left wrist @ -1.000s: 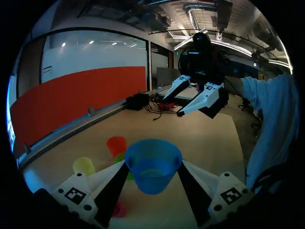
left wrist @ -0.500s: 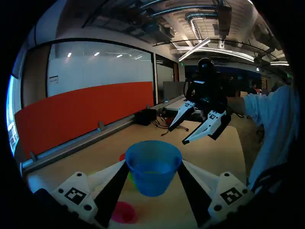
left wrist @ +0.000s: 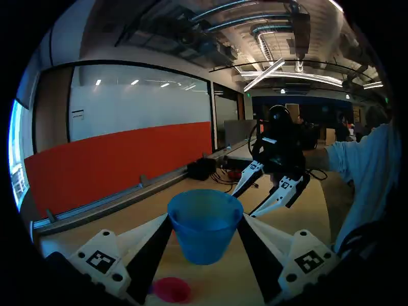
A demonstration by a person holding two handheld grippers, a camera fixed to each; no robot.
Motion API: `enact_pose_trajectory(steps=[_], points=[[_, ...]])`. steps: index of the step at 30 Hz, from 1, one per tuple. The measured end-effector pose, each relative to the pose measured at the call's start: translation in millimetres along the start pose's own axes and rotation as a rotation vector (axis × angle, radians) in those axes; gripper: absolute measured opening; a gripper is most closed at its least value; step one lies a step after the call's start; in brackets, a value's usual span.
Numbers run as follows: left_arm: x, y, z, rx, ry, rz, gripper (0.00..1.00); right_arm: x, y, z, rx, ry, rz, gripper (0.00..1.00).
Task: Pour water
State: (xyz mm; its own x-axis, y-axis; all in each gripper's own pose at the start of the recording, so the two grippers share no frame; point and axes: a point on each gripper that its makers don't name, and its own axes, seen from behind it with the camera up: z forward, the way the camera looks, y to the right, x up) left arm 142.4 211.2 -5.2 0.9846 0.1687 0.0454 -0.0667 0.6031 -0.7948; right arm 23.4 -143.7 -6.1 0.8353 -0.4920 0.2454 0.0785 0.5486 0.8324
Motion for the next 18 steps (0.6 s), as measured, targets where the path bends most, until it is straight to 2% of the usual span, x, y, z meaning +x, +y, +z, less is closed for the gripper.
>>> enact_pose_trajectory(steps=[10, 18], points=[[14.3, -14.5, -5.6, 0.033, 0.023, 0.007, 0.86, -6.2, -0.9, 12.2, 0.006, -0.007, -0.010, 1.00], [23.2, -24.0, -12.7, 0.059, 0.036, 0.015, 0.86, -12.0, -5.1, 31.0, 0.021, -0.015, -0.020, 1.00]])
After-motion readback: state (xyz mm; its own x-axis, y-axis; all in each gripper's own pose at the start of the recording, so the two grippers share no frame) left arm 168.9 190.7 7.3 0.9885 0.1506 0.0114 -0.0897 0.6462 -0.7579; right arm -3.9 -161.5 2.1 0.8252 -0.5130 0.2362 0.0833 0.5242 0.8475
